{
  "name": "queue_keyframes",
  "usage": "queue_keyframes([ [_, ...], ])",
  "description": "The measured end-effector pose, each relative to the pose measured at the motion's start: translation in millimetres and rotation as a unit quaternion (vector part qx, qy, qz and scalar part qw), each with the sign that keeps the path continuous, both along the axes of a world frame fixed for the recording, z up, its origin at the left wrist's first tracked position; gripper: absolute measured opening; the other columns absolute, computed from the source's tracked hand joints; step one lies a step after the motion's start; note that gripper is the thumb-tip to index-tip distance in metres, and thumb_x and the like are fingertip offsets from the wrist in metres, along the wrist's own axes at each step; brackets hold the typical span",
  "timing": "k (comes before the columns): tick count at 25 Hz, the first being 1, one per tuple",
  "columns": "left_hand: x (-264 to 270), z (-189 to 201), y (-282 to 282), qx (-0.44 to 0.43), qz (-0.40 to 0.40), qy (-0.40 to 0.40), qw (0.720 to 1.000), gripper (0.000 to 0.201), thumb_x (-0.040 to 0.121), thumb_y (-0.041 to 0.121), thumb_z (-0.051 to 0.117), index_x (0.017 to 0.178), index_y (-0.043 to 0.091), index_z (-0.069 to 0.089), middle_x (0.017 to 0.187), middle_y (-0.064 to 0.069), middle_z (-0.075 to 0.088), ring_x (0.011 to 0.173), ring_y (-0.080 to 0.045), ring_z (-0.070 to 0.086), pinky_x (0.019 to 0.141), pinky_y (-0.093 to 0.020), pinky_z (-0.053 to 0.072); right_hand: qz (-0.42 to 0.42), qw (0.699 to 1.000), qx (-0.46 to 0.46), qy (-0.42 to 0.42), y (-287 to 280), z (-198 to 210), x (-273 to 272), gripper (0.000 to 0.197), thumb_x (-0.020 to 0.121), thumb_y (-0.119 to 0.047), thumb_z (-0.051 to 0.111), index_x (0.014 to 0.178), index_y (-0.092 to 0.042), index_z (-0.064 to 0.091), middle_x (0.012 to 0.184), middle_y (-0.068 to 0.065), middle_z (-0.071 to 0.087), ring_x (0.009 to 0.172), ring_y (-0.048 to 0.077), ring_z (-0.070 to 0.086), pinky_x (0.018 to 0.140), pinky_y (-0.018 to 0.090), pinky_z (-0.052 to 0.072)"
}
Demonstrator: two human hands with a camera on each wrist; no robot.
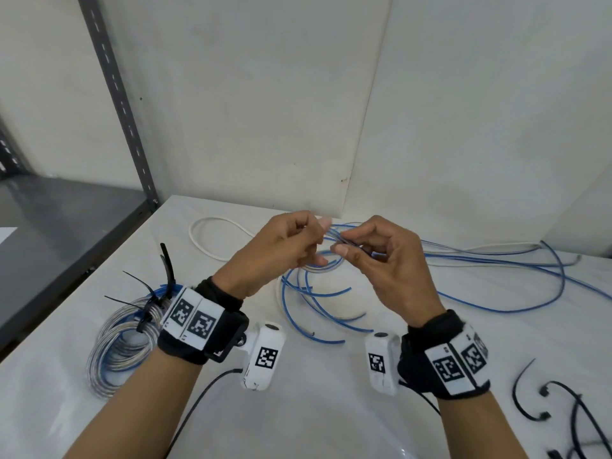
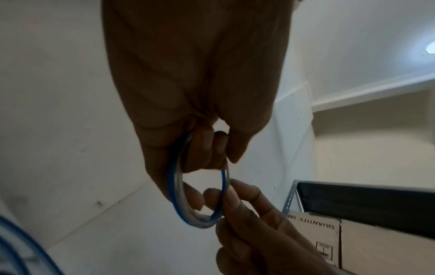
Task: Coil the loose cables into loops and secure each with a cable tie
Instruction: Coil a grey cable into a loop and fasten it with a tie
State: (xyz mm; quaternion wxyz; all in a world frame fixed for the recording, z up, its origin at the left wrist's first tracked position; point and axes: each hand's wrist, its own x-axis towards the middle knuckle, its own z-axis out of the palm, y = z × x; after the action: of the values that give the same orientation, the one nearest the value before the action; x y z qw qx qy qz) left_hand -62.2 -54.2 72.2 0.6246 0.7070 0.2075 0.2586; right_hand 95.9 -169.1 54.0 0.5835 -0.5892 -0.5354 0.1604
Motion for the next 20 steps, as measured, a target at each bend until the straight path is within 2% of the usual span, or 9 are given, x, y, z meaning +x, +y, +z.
queue_keyframes([
  [1, -2, -1, 0, 0.054, -0.007, 0.018, 0.998, 0.036, 0.104, 0.035, 0.053, 0.081, 0.008, 0.058, 0.067, 0.004, 0.054, 0.061, -0.014, 0.062, 0.098, -0.051, 0.055, 0.006, 1.000, -0.010, -0.010, -1, 1, 1, 0.013, 0.086, -0.014, 0.080, 0.086, -0.021, 0.069, 0.086, -0.002, 0.077, 0.072, 0.012, 0.067, 0.067, 0.044, 0.052],
  [2, -2, -2, -1, 0.094, -0.004, 0.014, 0.995, 0.035, 0.103, 0.035, 0.054, 0.084, 0.005, 0.060, 0.074, 0.006, 0.058, 0.067, -0.015, 0.064, 0.090, -0.047, 0.057, 0.005, 1.000, -0.007, -0.012, -1, 2, 0, 0.013, 0.086, -0.014, 0.080, 0.086, -0.021, 0.069, 0.087, -0.002, 0.078, 0.072, 0.012, 0.067, 0.066, 0.043, 0.051],
  [5, 5, -3, -3, 0.116, 0.058, -0.076, 0.989, 0.032, 0.105, 0.025, 0.053, 0.087, -0.001, 0.055, 0.067, 0.011, 0.054, 0.055, -0.007, 0.049, 0.064, -0.035, 0.053, -0.037, 0.998, 0.052, 0.029, 1, 3, -8, 0.008, 0.088, -0.017, 0.078, 0.091, -0.023, 0.073, 0.090, 0.002, 0.078, 0.079, 0.021, 0.072, 0.064, 0.036, 0.053],
  [7, 10, -3, -5, 0.095, 0.096, -0.134, 0.982, 0.031, 0.105, 0.023, 0.053, 0.087, -0.002, 0.052, 0.064, 0.007, 0.049, 0.049, -0.006, 0.038, 0.056, -0.031, 0.047, -0.061, 0.991, 0.090, 0.084, 6, 1, -18, 0.006, 0.088, -0.019, 0.077, 0.093, -0.021, 0.074, 0.090, 0.007, 0.078, 0.075, 0.022, 0.071, 0.062, 0.034, 0.054],
  [10, 13, -5, -7, 0.035, 0.126, -0.202, 0.971, 0.031, 0.102, 0.030, 0.053, 0.085, 0.005, 0.050, 0.058, -0.018, 0.032, 0.047, -0.011, 0.027, 0.051, -0.028, 0.038, -0.060, 0.977, 0.120, 0.167, 13, -7, -37, 0.009, 0.091, -0.017, 0.073, 0.100, -0.016, 0.074, 0.091, 0.014, 0.077, 0.060, 0.019, 0.056, 0.050, 0.026, 0.043],
  [12, 15, -7, -8, -0.022, 0.131, -0.234, 0.963, 0.032, 0.099, 0.037, 0.053, 0.084, 0.009, 0.049, 0.055, -0.010, 0.022, 0.047, -0.012, 0.023, 0.051, -0.027, 0.036, -0.076, 0.967, 0.135, 0.201, 17, -12, -48, 0.013, 0.094, -0.013, 0.069, 0.106, -0.016, 0.073, 0.095, 0.012, 0.077, 0.059, 0.017, 0.056, 0.048, 0.025, 0.042],
  [15, 21, -10, -15, -0.055, 0.132, -0.252, 0.957, 0.034, 0.097, 0.041, 0.053, 0.085, 0.010, 0.048, 0.054, 0.003, 0.027, 0.044, -0.011, 0.028, 0.053, -0.029, 0.035, -0.088, 0.950, 0.144, 0.261, 18, -12, -58, 0.014, 0.097, -0.011, 0.065, 0.111, -0.012, 0.066, 0.092, 0.014, 0.077, 0.058, 0.016, 0.056, 0.047, 0.025, 0.041],
  [17, 24, -12, -18, -0.065, 0.139, -0.262, 0.953, 0.034, 0.098, 0.040, 0.051, 0.086, 0.008, 0.046, 0.052, 0.007, 0.028, 0.044, -0.011, 0.027, 0.053, -0.028, 0.035, -0.092, 0.943, 0.150, 0.283, 17, -11, -58, 0.009, 0.097, -0.011, 0.065, 0.102, -0.007, 0.059, 0.088, 0.016, 0.077, 0.055, 0.017, 0.054, 0.048, 0.025, 0.041],
  [20, 26, -11, -20, -0.083, 0.152, -0.278, 0.945, 0.032, 0.107, 0.033, 0.045, 0.085, 0.009, 0.046, 0.052, 0.006, 0.024, 0.046, -0.011, 0.024, 0.051, -0.026, 0.034, -0.097, 0.948, 0.143, 0.268, 18, -13, -59, 0.012, 0.093, -0.009, 0.070, 0.093, -0.003, 0.059, 0.088, 0.018, 0.076, 0.058, 0.021, 0.055, 0.049, 0.027, 0.043],
])
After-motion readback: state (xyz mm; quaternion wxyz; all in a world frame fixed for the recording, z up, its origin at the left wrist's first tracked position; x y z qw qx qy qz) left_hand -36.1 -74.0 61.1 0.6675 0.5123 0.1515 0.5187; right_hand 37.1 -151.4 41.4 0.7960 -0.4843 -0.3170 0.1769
